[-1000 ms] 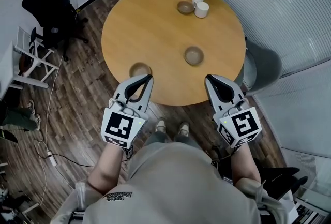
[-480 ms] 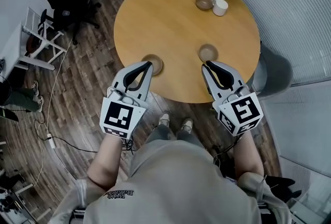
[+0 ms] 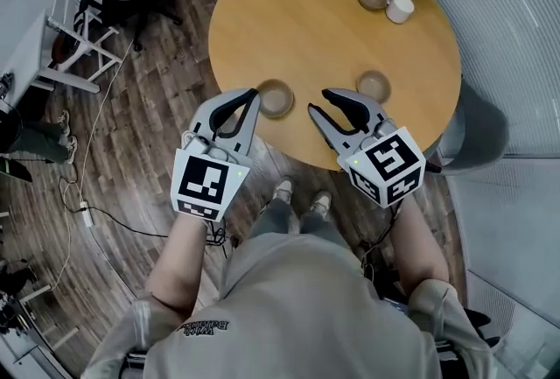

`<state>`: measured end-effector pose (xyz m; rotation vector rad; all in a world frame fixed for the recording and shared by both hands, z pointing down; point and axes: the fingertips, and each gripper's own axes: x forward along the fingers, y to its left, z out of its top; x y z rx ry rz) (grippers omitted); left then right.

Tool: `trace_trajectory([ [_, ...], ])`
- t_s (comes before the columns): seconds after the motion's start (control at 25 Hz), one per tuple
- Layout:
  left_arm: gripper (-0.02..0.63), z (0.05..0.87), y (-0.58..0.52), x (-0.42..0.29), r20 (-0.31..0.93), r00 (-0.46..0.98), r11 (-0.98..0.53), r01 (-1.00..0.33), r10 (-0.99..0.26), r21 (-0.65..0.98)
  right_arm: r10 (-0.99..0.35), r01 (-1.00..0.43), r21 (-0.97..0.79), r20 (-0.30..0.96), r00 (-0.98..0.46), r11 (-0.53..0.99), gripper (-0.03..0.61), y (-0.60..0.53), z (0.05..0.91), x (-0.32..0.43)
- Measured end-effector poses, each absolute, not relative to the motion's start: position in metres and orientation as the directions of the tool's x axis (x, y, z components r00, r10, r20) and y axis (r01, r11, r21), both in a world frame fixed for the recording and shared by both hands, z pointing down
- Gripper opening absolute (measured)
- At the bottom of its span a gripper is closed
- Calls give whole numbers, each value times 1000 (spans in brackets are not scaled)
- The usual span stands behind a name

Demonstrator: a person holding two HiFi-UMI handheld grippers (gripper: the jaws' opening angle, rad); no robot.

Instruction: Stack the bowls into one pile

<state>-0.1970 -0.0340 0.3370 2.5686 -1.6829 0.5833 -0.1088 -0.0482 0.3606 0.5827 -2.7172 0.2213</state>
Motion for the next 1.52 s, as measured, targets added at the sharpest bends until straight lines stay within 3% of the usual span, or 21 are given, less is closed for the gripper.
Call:
trace_trajectory([
  [0.4, 18, 382, -37, -221, 388, 319, -401, -904, -864, -150, -169, -285, -130, 555, -815, 950, 133, -39, 460, -177],
  [0.88, 18, 464, -32, -243, 529, 311, -406, -911, -789, -69, -104, -264, -118, 711, -695, 957, 140, -42, 560, -202],
  [1.2, 18, 504, -27, -241, 567, 324, -401, -916, -757, -11, -71, -125, -9, 787, -613, 992, 143, -32, 598, -212],
  [1.52, 18, 545, -25, -239, 615, 343, -401, -915, -710, 49, -52, -84, 7, 836, -547, 996, 143, -31, 637, -217],
])
